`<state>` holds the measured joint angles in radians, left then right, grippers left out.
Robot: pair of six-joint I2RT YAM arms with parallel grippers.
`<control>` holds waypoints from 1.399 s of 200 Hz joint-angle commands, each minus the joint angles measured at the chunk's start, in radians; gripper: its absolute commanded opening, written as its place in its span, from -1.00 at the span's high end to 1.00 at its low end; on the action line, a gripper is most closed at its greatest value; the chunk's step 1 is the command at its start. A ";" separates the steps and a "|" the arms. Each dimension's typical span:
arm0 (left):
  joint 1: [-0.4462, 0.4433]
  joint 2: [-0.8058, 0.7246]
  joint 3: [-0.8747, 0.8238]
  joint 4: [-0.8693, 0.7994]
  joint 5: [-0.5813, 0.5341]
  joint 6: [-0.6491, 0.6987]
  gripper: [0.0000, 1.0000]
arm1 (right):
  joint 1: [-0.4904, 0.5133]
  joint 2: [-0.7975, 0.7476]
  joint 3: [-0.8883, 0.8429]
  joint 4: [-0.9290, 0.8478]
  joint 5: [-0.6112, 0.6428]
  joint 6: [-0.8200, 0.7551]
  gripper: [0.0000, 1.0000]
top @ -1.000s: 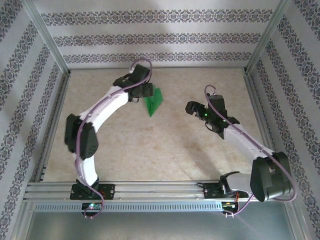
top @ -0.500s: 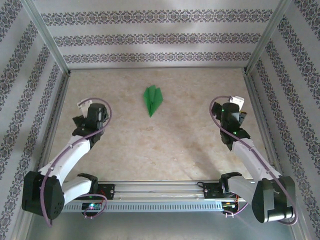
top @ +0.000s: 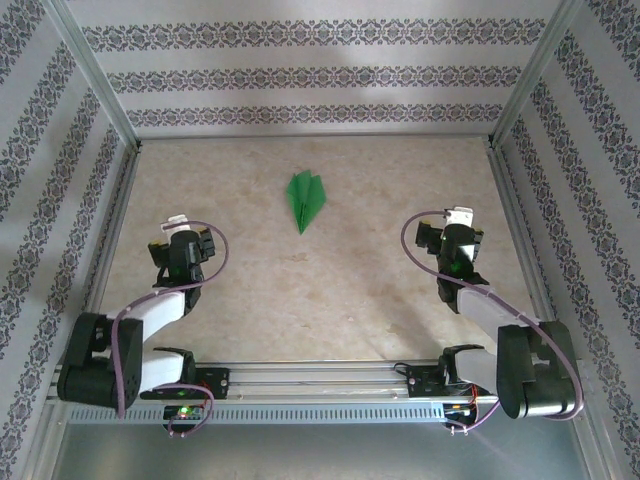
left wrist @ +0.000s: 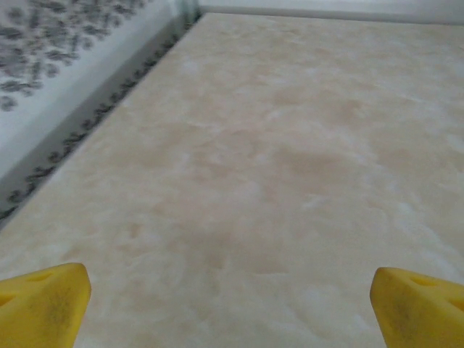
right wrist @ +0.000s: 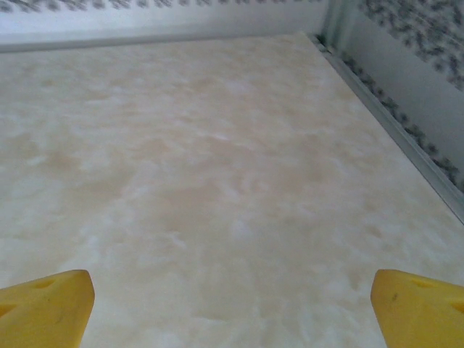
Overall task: Fold a paper plane with a square sheet of paper (pick it up from the middle)
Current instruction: Reset both arms
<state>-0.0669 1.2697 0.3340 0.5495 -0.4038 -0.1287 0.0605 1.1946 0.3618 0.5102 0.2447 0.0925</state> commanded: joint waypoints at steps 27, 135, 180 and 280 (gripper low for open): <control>0.025 0.191 -0.020 0.436 0.232 0.117 -0.99 | -0.021 0.125 -0.050 0.321 -0.175 -0.083 -0.96; 0.027 0.324 0.036 0.439 0.230 0.111 -0.99 | -0.042 0.324 0.022 0.405 -0.221 -0.066 -0.96; 0.029 0.326 0.025 0.463 0.248 0.123 -0.99 | -0.047 0.323 0.023 0.398 -0.226 -0.062 -0.96; 0.040 0.324 0.043 0.425 0.273 0.111 -0.99 | -0.047 0.323 0.023 0.398 -0.225 -0.062 -0.96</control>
<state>-0.0490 1.5906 0.3527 0.9577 -0.1558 -0.0254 0.0212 1.5131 0.3710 0.8803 0.0319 0.0223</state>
